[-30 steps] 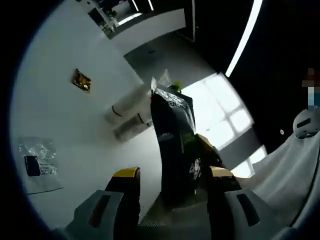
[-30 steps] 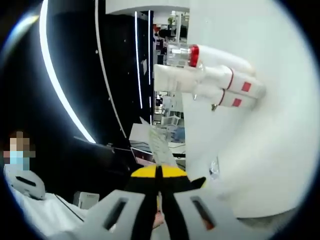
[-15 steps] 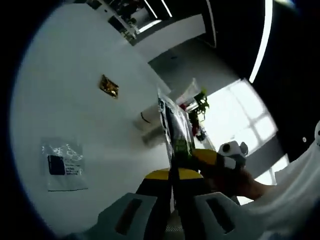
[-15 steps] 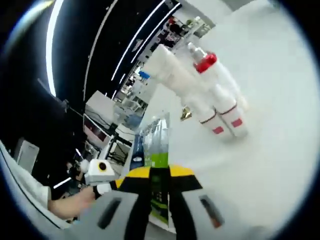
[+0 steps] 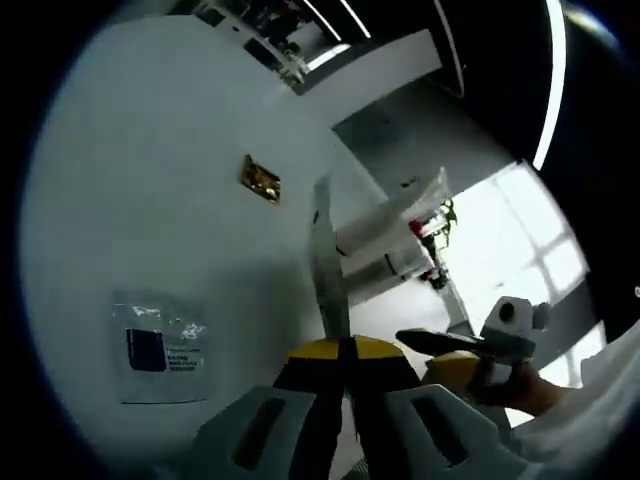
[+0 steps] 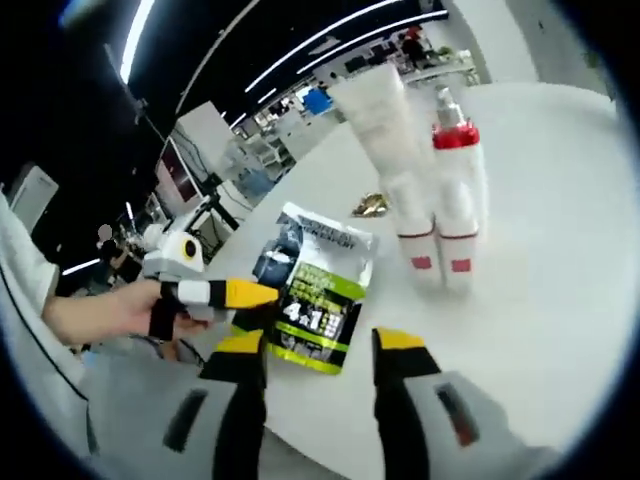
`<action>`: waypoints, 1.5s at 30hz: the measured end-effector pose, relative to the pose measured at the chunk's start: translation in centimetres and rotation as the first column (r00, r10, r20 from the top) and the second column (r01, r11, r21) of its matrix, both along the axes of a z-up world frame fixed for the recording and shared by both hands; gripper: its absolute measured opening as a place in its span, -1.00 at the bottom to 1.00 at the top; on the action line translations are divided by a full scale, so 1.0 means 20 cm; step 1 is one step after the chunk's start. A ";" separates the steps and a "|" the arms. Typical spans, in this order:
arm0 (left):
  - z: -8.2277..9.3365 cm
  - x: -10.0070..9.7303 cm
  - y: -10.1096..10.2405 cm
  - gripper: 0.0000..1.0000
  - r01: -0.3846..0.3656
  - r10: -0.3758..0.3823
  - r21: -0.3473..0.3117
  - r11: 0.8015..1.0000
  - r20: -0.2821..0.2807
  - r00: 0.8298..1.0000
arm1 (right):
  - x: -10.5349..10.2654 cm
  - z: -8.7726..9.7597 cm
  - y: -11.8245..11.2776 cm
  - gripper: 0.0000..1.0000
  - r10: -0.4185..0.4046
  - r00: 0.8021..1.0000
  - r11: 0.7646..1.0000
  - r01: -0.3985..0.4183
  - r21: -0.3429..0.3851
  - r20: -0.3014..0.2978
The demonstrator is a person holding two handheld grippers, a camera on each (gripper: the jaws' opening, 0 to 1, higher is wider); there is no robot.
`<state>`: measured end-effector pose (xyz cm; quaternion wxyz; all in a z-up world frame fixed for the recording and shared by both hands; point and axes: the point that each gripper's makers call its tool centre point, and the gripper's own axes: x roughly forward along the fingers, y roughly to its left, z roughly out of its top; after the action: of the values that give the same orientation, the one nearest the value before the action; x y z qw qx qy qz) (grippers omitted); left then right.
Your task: Arrange the skincare products in the storage area until every visible bottle or jar stands upright without overlapping.
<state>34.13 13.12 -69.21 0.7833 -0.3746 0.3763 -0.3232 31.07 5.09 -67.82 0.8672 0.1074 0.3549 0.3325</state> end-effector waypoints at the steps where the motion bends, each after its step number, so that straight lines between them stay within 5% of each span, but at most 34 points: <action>1: 0.00 0.00 0.00 -1.00 -0.001 0.001 -0.001 1.000 -0.001 1.000 | -0.01 -0.01 -0.02 -0.08 -0.003 1.000 1.000 0.003 -0.010 -0.003; 11: -0.06 0.05 -0.03 -1.00 -0.009 0.010 0.041 0.999 -0.028 1.000 | -0.05 -0.05 -0.19 0.10 -0.040 0.999 0.996 0.040 -0.086 -0.002; 17: -0.15 0.06 0.00 -1.00 -0.013 0.025 0.139 0.990 -0.085 0.996 | -0.05 -0.06 -0.28 0.25 -0.062 0.998 0.991 0.062 -0.122 0.006; 22: -0.18 0.07 0.00 -1.00 0.017 0.000 0.210 0.978 -0.080 0.997 | -0.06 -0.06 -0.32 0.31 -0.070 0.998 0.987 0.070 -0.142 0.008; 32: -0.22 0.08 0.02 -0.97 0.072 -0.076 0.366 0.928 -0.003 0.997 | -0.09 -0.07 -0.36 0.36 -0.070 0.998 0.984 0.070 -0.162 0.004; 38: -0.22 0.09 0.06 -0.80 0.087 -0.129 0.469 0.879 0.060 0.990 | -0.10 -0.08 -0.36 0.36 -0.073 0.997 0.985 0.071 -0.157 -0.007; 41: -0.19 0.10 0.06 -0.63 0.074 -0.138 0.482 0.873 0.098 0.986 | -0.10 -0.08 -0.35 0.36 -0.070 0.998 0.986 0.068 -0.151 -0.006; 45: -0.19 0.09 0.08 -0.35 0.096 -0.208 0.570 0.816 0.136 0.969 | -0.10 -0.08 -0.35 0.37 -0.066 0.998 0.987 0.065 -0.147 -0.008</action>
<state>36.00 14.70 -73.08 0.8625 -0.0648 0.4059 -0.2952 29.05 -1.82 -69.35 0.8808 0.0573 0.3803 0.2762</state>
